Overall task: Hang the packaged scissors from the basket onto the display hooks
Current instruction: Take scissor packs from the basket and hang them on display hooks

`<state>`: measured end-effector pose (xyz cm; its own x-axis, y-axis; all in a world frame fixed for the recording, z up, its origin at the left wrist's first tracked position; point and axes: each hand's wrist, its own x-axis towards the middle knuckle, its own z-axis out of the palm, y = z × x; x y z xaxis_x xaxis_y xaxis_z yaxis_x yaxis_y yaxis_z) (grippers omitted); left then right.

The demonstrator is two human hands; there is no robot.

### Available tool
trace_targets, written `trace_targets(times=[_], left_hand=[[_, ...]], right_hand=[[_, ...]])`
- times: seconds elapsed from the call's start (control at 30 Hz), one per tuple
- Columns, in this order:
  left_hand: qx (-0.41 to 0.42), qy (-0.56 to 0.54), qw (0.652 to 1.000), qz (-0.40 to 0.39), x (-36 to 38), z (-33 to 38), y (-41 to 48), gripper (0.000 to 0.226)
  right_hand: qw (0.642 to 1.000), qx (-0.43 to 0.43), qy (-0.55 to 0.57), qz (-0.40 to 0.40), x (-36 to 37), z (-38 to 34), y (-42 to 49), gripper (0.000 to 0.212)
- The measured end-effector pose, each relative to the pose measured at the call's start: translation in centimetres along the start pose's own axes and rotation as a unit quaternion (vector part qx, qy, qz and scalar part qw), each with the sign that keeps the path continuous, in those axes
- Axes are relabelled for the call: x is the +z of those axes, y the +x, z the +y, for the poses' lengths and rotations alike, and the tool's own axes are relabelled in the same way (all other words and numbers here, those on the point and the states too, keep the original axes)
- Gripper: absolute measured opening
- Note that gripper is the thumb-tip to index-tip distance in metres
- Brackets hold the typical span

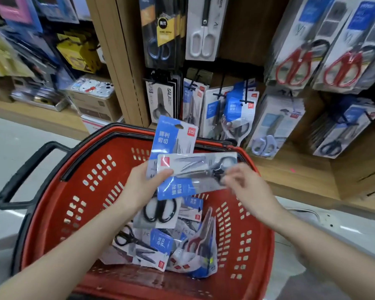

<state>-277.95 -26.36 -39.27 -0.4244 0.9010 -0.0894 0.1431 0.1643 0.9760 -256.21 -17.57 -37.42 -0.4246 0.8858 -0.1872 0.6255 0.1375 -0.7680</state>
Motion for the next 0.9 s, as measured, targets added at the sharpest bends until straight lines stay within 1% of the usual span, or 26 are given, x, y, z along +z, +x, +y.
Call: trace_targets(times=[0.03, 0.07, 0.1, 0.13, 0.17, 0.2, 0.27, 0.3, 0.33, 0.4, 0.47, 0.57, 0.6, 0.67, 0.73, 0.77, 0.83, 0.9], left_hand=[[0.018, 0.02, 1.0, -0.005, -0.1, 0.9, 0.2, 0.011], [0.032, 0.032, 0.999, -0.014, 0.0, 1.8, 0.4, 0.01], [0.048, 0.037, 0.998, -0.026, 0.3, 2.6, 0.6, 0.009], [0.061, 0.046, 0.996, -0.038, 0.7, 3.5, 0.7, 0.01], [0.076, 0.054, 0.994, -0.048, 1.2, 4.4, 0.8, 0.012], [0.091, 0.057, 0.993, -0.052, 1.7, 5.2, 0.9, 0.014], [0.115, 0.047, 0.991, -0.051, 2.6, 6.8, 1.3, 0.013], [0.118, 0.036, 0.991, -0.05, 3.0, 7.3, 1.6, 0.012], [0.117, 0.022, 0.992, -0.049, 3.3, 7.9, 1.9, 0.01], [0.111, -0.002, 0.993, -0.048, 4.0, 8.7, 2.4, 0.011], [0.109, -0.027, 0.992, -0.054, 5.1, 9.7, 2.9, 0.019], [0.096, -0.048, 0.991, -0.074, 7.4, 11.2, 4.0, 0.046], [0.098, -0.055, 0.99, -0.08, 8.3, 11.7, 4.5, 0.051], [0.109, -0.061, 0.988, -0.095, 10.4, 12.5, 5.2, 0.052], [0.12, -0.067, 0.985, -0.102, 12.7, 13.0, 6.1, 0.039], [0.13, -0.067, 0.985, -0.094, 13.9, 13.2, 6.4, 0.036], [0.148, -0.033, 0.987, -0.06, 15.8, 13.1, 7.7, 0.038], [0.157, -0.002, 0.986, -0.048, 17.7, 12.7, 9.1, 0.042]], right_hand=[[0.993, -0.085, -0.065, 0.048, -0.6, -0.5, 0.0, 0.023], [0.979, -0.154, -0.115, 0.065, -1.1, -1.1, 0.0, 0.036], [0.967, -0.196, -0.153, 0.058, -1.5, -1.9, 0.1, 0.048], [0.96, -0.207, -0.182, 0.039, -1.7, -2.4, 0.3, 0.058], [0.959, -0.203, -0.196, 0.021, -1.8, -2.9, 0.5, 0.062], [0.963, -0.187, -0.195, 0.006, -1.8, -3.3, 0.8, 0.059], [0.975, -0.162, -0.151, -0.008, -1.9, -3.7, 1.3, 0.039], [0.979, -0.16, -0.126, 0.001, -2.1, -3.8, 1.5, 0.031], [0.982, -0.159, -0.102, 0.015, -2.4, -3.8, 1.8, 0.028], [0.988, -0.144, -0.055, 0.033, -3.6, -3.8, 2.1, 0.027], [0.99, -0.135, -0.015, 0.045, -5.2, -3.9, 2.1, 0.023], [0.988, -0.138, 0.007, 0.066, -8.3, -3.4, 2.0, 0.007], [0.987, -0.139, 0.011, 0.077, -9.4, -3.2, 1.9, 0.007], [0.985, -0.141, 0.008, 0.099, -11.4, -2.3, 1.7, 0.016], [0.982, -0.138, 0.009, 0.125, -13.5, -1.1, 1.6, 0.02], [0.98, -0.135, 0.015, 0.145, -14.5, -0.2, 1.6, 0.021], [0.973, -0.121, 0.041, 0.194, -16.8, 2.1, 1.7, 0.017], [0.965, -0.084, 0.066, 0.241, -19.0, 5.4, 1.9, 0.012]])
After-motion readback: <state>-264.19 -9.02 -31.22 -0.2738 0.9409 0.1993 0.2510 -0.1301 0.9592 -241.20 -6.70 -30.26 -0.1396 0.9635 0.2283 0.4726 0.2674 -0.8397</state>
